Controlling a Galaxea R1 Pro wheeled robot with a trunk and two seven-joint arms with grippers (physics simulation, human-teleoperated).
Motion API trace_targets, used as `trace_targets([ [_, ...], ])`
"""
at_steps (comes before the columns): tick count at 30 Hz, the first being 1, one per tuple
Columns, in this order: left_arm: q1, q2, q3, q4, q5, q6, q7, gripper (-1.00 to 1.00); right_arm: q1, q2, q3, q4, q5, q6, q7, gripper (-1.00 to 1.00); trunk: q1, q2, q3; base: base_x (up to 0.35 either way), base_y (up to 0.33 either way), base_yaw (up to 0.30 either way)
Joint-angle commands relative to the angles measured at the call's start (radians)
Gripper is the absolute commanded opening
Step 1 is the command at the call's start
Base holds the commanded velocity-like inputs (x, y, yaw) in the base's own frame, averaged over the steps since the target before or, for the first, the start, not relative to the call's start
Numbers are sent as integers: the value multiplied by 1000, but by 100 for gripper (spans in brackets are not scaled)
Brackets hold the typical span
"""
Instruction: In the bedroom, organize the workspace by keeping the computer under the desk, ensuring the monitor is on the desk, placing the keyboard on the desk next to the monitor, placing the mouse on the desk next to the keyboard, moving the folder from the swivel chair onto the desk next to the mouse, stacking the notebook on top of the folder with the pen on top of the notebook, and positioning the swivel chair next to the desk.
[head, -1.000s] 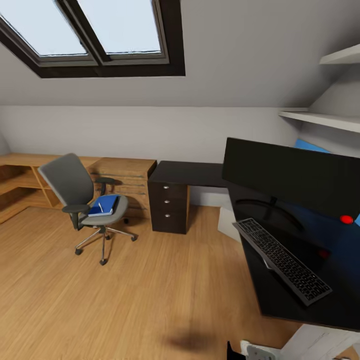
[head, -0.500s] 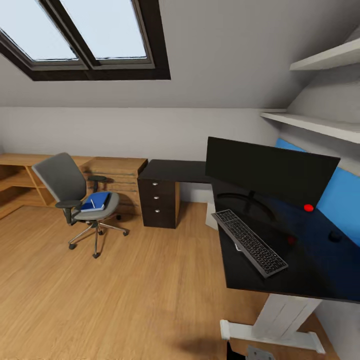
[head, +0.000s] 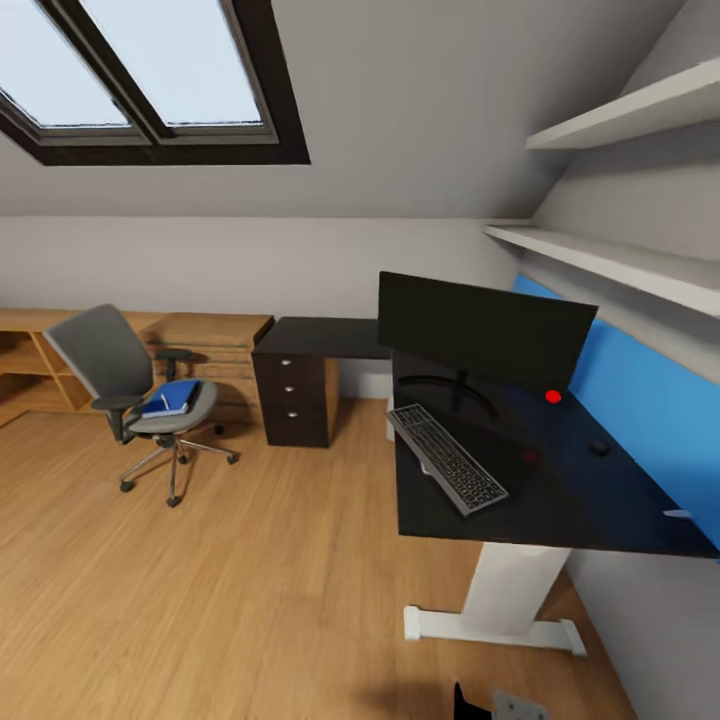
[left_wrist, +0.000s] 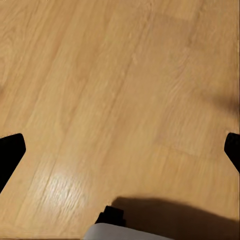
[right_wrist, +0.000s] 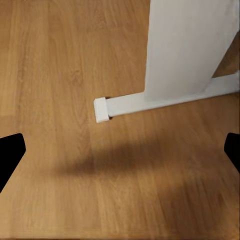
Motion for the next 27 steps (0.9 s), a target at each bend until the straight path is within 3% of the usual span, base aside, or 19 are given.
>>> trace_targets([
  [1,0,1,-5,0,9,-4,2,100,-1,0,0,2,-3,-5,-1,100,0,-1,-1,-131,-126,-237],
  [10,0,1,-5,0,10,-7,-4,100,-1,0,0,3,-3,-5,-1,100,0,-1,-3,-44,-42,-227],
  [22,0,2,-6,-2,8,-8,-8,100,-1,-3,1,-1,-4,-7,-1,100,0,-1,-4,-2,-2,-35],
  [27,0,1,-19,-175,8,12,-8,100,-1,-3,3,-35,-2,-16,-3,100,0,-1,-4,0,0,-2],
])
